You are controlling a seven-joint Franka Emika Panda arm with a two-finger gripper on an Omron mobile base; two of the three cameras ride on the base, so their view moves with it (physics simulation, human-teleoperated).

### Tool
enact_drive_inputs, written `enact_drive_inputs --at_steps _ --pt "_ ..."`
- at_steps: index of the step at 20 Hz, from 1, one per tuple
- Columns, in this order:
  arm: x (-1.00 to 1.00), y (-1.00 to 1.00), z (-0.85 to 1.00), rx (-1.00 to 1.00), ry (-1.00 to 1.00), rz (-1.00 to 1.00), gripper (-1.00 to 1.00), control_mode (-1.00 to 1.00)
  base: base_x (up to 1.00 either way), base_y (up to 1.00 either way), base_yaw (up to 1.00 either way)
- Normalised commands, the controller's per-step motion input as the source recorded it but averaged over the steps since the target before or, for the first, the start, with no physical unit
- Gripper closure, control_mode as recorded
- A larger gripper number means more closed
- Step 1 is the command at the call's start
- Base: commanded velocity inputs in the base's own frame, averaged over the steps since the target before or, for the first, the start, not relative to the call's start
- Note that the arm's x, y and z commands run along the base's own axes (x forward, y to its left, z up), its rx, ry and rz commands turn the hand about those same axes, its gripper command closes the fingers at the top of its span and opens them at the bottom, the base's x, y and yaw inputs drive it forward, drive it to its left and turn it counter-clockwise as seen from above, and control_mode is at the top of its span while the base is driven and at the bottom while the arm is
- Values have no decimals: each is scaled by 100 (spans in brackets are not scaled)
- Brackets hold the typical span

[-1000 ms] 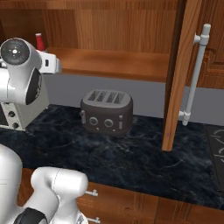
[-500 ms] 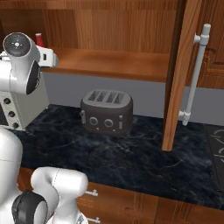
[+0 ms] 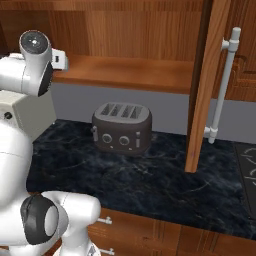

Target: Move the ketchup and ketchup from the cabinet to the dining counter.

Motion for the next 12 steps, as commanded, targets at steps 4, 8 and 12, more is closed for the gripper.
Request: enact_drive_inputs --at_steps 4,8,12 --pt "37 4 0 0 0 6 -100 -100 0 0 0" --pt "26 10 0 0 0 4 -100 -100 0 0 0" --pt "19 19 0 0 0 2 -100 -100 0 0 0"
